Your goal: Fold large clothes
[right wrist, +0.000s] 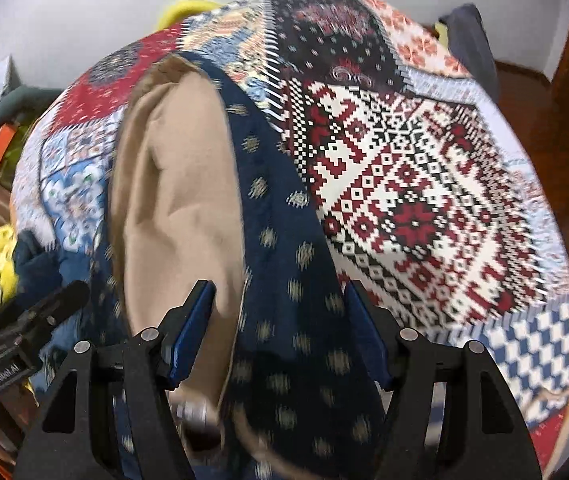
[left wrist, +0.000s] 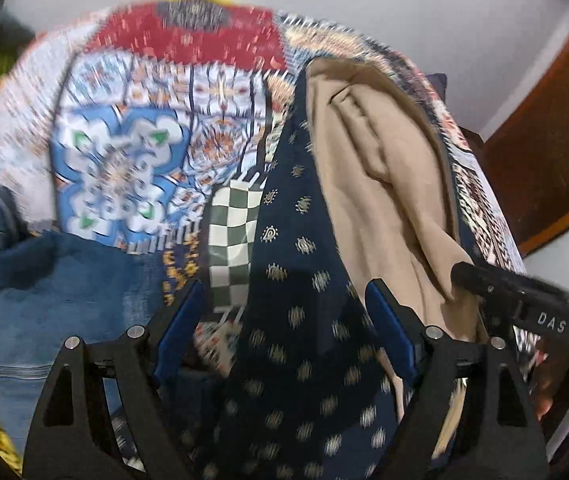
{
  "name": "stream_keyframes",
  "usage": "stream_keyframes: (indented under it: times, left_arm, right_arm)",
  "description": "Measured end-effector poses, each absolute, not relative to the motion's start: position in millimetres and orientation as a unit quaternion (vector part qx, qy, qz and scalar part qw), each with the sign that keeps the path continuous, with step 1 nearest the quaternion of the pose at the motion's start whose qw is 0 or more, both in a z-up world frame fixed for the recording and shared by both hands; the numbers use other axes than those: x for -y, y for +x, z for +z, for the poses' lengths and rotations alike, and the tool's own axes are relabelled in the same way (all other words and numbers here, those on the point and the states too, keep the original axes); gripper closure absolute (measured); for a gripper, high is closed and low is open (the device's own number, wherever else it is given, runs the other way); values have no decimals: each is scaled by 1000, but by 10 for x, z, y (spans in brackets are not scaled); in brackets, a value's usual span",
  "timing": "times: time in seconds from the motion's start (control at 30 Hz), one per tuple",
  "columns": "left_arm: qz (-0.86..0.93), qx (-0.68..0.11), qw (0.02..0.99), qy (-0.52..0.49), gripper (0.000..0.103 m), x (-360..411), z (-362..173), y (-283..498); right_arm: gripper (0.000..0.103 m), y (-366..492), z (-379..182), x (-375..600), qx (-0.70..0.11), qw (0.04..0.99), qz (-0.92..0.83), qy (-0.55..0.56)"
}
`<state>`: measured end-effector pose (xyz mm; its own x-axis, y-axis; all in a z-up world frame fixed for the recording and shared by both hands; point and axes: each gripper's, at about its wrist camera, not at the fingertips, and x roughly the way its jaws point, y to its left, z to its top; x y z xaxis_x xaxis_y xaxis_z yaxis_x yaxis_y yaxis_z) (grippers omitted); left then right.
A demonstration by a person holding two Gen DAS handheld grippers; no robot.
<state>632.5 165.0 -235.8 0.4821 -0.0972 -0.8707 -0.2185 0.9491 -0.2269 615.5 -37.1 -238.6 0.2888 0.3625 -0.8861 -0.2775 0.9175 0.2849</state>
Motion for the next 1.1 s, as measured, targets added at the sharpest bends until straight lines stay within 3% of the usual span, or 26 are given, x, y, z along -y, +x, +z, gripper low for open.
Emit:
stream_keyframes:
  times: [0.07, 0.1, 0.17, 0.23, 0.27, 0.3, 0.33, 0.77, 1.1]
  left_arm:
    - [44, -510, 843, -164, 23, -1683, -2459, 6414]
    - [51, -508, 843, -167, 27, -1698, -2518, 6445]
    - [49, -510, 837, -189, 41, -1719, -2623, 6469]
    - [30, -512, 828, -226, 65, -1733, -2713, 6454]
    - [30, -508, 829, -232, 70, -1726, -2713, 6425]
    - [24, -503, 832, -231, 86, -1693, -2686, 6391]
    - [24, -505, 833, -224, 90, -1665, -2664, 6372]
    - [-46, -406, 909, -85, 94, -1161, -1156, 5133]
    - [-76, -447, 889, -58, 94, -951, -1379, 4101]
  right_arm:
    - [40, 6231, -2500, 388, -572, 790, 207, 71]
    - [46, 6250, -2534, 410, -575, 787, 206, 89]
    - [56, 6226, -2604, 478, -573, 783, 208, 123]
    - [72, 6167, -2596, 501, -562, 793, 211, 107]
    - [84, 6148, -2579, 505, -559, 795, 214, 99]
    - [90, 6108, -2539, 512, -555, 798, 216, 89]
    - [90, 6071, -2497, 536, -552, 801, 217, 83]
    - [92, 4829, -1379, 852, -457, 845, 276, 13]
    - [92, 3918, -1539, 1140, -466, 837, 286, 11]
